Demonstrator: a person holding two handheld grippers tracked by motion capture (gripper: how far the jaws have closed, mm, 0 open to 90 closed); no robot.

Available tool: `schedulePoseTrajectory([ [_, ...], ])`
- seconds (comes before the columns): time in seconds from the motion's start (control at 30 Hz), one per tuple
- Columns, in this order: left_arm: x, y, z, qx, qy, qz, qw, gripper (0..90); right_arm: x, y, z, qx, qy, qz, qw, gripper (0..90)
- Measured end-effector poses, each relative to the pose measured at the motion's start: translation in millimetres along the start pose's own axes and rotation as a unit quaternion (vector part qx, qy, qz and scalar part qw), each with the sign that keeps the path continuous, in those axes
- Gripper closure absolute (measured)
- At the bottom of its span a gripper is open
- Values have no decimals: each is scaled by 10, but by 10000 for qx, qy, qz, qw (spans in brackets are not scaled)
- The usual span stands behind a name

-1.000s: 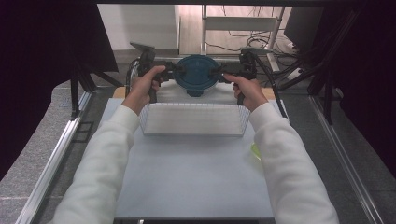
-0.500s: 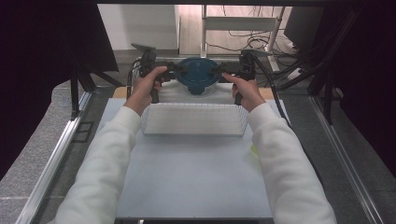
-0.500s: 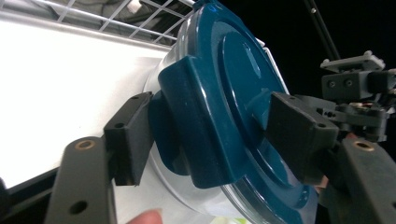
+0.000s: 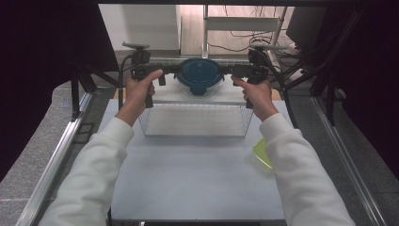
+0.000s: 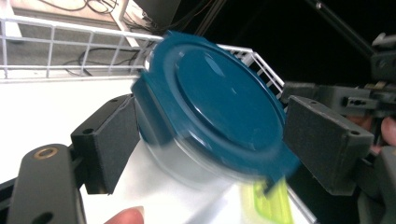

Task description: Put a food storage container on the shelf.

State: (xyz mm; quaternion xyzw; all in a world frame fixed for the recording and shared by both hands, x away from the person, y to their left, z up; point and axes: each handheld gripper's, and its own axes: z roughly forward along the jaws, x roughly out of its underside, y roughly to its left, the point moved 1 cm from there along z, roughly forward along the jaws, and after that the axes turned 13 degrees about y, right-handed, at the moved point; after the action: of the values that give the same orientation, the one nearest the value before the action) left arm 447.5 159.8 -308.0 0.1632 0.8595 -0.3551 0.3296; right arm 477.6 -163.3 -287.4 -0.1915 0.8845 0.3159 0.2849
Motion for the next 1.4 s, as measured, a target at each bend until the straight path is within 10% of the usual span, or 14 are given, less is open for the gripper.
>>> schedulePoseTrajectory([
  [0.23,395,-208,-211,-254,82,501,9984,191,447,128,-279,182,56,-1127,9935,213],
  [0.6,1430,-381,-261,-355,361,1037,9933,205,1226,35,-563,333,96,-1769,9836,290],
  [0.87,2087,-187,-84,-650,931,890,9895,215,1821,-158,-557,433,321,-1793,9823,309],
  [1.4,2393,-37,-3,-807,1301,741,9854,216,2273,-449,-320,672,979,-1397,9830,322],
])
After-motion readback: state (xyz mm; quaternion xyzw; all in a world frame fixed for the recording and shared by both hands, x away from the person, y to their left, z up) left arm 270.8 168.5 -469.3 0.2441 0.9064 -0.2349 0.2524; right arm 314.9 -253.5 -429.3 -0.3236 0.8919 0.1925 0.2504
